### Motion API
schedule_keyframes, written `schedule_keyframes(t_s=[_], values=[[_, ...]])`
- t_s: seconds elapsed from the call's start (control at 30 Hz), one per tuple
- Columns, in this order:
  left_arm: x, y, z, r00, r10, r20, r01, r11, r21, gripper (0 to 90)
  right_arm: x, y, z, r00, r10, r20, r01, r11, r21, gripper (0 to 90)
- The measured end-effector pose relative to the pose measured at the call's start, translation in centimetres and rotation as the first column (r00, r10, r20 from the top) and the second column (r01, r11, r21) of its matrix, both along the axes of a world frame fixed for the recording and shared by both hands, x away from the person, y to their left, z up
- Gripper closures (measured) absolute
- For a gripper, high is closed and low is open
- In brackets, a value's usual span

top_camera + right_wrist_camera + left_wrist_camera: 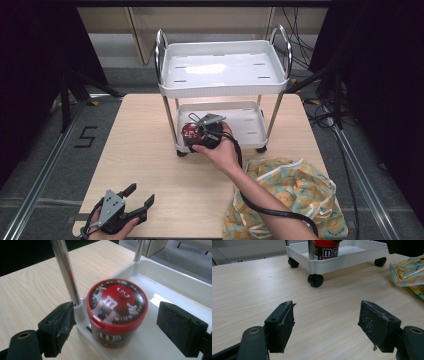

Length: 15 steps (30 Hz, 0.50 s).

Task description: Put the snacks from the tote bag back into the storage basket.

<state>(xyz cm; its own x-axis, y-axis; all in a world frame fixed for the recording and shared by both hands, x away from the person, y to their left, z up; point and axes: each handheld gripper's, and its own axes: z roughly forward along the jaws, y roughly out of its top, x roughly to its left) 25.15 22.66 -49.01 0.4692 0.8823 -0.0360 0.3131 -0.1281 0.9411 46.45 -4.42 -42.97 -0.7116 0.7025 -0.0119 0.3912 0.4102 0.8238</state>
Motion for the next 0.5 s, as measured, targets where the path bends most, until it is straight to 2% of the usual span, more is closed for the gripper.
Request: schedule_keyframes(t_s=[0.17,0.2,0.33,0.37,0.4,0.47,0.5], values=[[0.0,0.0,0.0,1.0,0.003,-0.001,-0.003,1.0,0.0,27.7,-0.9,-1.3,0.6,0.9997,0.019,0.015,-0.019,1.0,-0.019,15.8],[0.0,0.0,0.0,1.0,0.002,-0.003,-0.002,1.0,0.002,27.7,-1.2,-1.5,0.8,0.9998,0.021,0.002,-0.021,1.0,-0.013,15.8],[0.0,-0.1,0.0,1.0,-0.002,0.002,0.002,1.0,-0.002,27.7,-1.9,-2.6,1.3,0.9995,0.032,-0.001,-0.032,0.999,-0.02,15.8],[0.0,-0.2,-0.1,1.0,-0.002,0.001,0.002,1.0,-0.002,27.7,-2.2,-2.8,1.5,0.9996,0.017,-0.024,-0.017,1.0,-0.001,15.7],[0.1,-0.2,-0.1,1.0,-0.002,0.001,0.002,1.0,-0.002,27.7,-2.2,-3.1,1.7,0.9994,0.034,0.003,-0.034,0.999,-0.007,15.8],[0.0,-0.2,-0.1,1.0,-0.001,-0.003,0.001,1.0,0.002,27.7,-2.4,-3.5,1.9,0.999,0.041,0.018,-0.04,0.999,-0.016,15.7],[0.0,-0.2,-0.1,1.0,-0.003,0.0,0.003,1.0,-0.002,27.7,-2.6,-3.8,2.1,0.9991,0.042,0.005,-0.042,0.999,-0.01,15.7]])
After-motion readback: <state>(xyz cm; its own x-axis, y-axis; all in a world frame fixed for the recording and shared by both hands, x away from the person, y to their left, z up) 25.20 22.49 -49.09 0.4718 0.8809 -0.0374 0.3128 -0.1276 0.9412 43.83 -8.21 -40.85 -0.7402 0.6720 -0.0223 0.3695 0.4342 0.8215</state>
